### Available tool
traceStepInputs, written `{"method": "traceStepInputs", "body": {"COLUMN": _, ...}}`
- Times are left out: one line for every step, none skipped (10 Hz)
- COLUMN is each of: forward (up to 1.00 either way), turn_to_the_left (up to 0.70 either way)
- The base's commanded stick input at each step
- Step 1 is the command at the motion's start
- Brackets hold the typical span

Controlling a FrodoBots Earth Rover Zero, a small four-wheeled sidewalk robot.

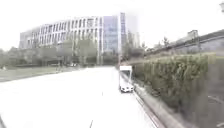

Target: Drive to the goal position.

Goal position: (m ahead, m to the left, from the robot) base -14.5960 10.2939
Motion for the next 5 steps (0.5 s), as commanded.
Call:
{"method": "traceStepInputs", "body": {"forward": 0.00, "turn_to_the_left": 0.00}}
{"method": "traceStepInputs", "body": {"forward": 0.00, "turn_to_the_left": 0.00}}
{"method": "traceStepInputs", "body": {"forward": 0.00, "turn_to_the_left": 0.00}}
{"method": "traceStepInputs", "body": {"forward": 0.00, "turn_to_the_left": 0.00}}
{"method": "traceStepInputs", "body": {"forward": 0.00, "turn_to_the_left": 0.00}}
